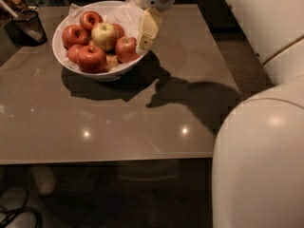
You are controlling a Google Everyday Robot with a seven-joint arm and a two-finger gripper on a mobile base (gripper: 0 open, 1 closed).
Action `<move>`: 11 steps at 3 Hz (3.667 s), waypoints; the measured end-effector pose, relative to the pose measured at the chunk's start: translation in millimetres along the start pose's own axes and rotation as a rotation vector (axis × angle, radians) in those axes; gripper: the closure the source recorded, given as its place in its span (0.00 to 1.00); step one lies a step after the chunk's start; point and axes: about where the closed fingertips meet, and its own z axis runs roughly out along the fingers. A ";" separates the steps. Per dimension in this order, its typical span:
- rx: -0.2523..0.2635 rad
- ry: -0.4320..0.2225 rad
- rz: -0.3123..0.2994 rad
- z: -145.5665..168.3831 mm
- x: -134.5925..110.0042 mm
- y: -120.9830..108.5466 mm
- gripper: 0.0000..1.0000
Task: Pick apple from white bowl
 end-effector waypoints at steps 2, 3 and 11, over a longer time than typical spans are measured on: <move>-0.039 0.013 0.020 11.9 -11.5 4.5 0.20; -0.055 0.009 0.024 18.4 -16.0 3.8 0.25; -0.198 0.011 0.059 88.4 0.6 -2.1 0.65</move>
Offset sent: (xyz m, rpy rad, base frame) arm -0.0117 0.0176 -0.0060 -0.0326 0.0843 0.0052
